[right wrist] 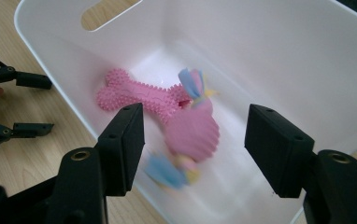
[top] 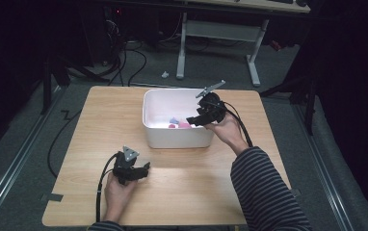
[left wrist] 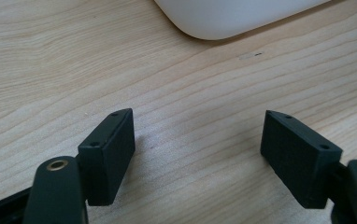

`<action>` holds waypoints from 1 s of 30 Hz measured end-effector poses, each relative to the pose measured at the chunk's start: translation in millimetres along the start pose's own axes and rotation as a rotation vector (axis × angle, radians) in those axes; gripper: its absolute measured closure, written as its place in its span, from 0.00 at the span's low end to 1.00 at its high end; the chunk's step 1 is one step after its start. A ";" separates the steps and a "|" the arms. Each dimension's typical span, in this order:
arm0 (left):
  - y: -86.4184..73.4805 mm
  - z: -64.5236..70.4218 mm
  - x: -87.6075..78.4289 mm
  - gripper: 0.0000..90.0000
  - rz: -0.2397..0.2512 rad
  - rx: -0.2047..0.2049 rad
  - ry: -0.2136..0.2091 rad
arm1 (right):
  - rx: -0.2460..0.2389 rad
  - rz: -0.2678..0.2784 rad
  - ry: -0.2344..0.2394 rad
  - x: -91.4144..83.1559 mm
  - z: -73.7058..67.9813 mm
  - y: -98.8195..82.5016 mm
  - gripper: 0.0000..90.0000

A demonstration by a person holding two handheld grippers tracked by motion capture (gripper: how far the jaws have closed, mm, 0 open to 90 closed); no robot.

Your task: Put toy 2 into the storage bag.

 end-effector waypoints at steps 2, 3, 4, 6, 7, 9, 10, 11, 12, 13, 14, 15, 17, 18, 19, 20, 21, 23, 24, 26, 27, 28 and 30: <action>0.0 0.1 0.0 0.30 0.000 0.000 0.000 | 0.009 0.015 0.001 -1.9 -0.2 -1.3 0.42; 0.0 0.0 0.0 0.30 0.000 0.000 0.000 | 0.006 0.023 0.001 -3.3 0.4 -2.1 0.42; 0.0 0.1 0.0 0.30 0.000 0.000 0.000 | 0.014 0.031 -0.001 -5.2 0.6 -3.2 0.42; 0.0 0.1 0.0 0.30 0.000 0.000 0.000 | 0.021 0.050 -0.005 -10.1 2.6 -5.5 0.41; 0.0 0.1 0.0 0.30 0.000 0.000 0.000 | 0.019 0.058 -0.005 -12.1 3.8 -6.3 0.41; 0.0 0.1 0.0 0.30 0.000 0.000 0.000 | 0.032 0.075 -0.011 -18.8 4.9 -8.6 0.41; 0.0 0.1 0.0 0.30 0.000 0.000 0.000 | 0.034 0.085 -0.015 -23.5 5.5 -9.8 0.41; 0.0 0.1 0.0 0.30 0.000 0.000 0.000 | 0.035 0.094 -0.018 -27.2 6.1 -10.8 0.41; 0.0 0.1 0.0 0.30 0.000 0.000 0.000 | 0.037 0.101 -0.022 -30.9 6.8 -12.1 0.41; 0.0 0.1 0.0 0.30 0.000 0.000 0.000 | 0.038 0.107 -0.025 -33.6 7.5 -13.1 0.41; 0.0 0.1 0.0 0.30 0.000 0.000 0.000 | 0.045 0.118 -0.029 -38.0 8.3 -15.0 0.41; 0.0 0.1 0.0 0.30 0.000 0.000 0.000 | 0.048 0.127 -0.032 -41.2 9.1 -16.7 0.41; 0.0 0.1 0.1 0.30 0.000 0.000 0.000 | 0.051 0.138 -0.042 -46.9 11.2 -20.9 0.41; 0.0 0.1 0.1 0.30 0.000 0.000 0.000 | 0.058 0.145 -0.051 -51.3 12.8 -24.3 0.41; 0.0 0.1 0.1 0.30 0.000 0.000 0.000 | 0.062 0.150 -0.055 -54.3 13.7 -26.6 0.41; 0.0 0.0 0.1 0.30 0.000 0.001 0.000 | 0.065 0.158 -0.057 -56.4 14.3 -27.9 0.41; 0.0 0.1 0.0 0.30 0.000 0.000 0.000 | 0.068 0.162 -0.060 -58.8 14.9 -29.9 0.41; 0.0 0.1 0.0 0.30 0.000 0.001 0.000 | 0.076 0.175 -0.070 -64.0 16.6 -33.7 0.41; 0.0 0.1 0.1 0.30 0.000 0.001 0.000 | 0.082 0.182 -0.079 -68.6 18.2 -37.7 0.41; -0.1 0.0 0.0 0.30 -0.001 0.002 0.001 | 0.091 0.192 -0.090 -73.9 19.6 -42.2 0.41; -0.1 0.0 0.0 0.30 0.000 0.002 0.001 | 0.094 0.198 -0.094 -76.8 20.6 -44.9 0.41; -0.1 0.0 0.0 0.30 0.000 0.002 0.000 | 0.105 0.206 -0.099 -80.4 21.5 -48.5 0.41; -0.1 0.0 0.0 0.30 0.000 0.002 0.001 | 0.117 0.218 -0.102 -84.9 22.2 -54.7 0.41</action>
Point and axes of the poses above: each handheld gripper's, and its own axes: x roughly forward along the jaws, y roughly out of its top, z roughly to its right, the point moved 10 cm from there along x, roughly forward along the jaws, and after that the axes turned 7 degrees about y, right-handed, at the moved point
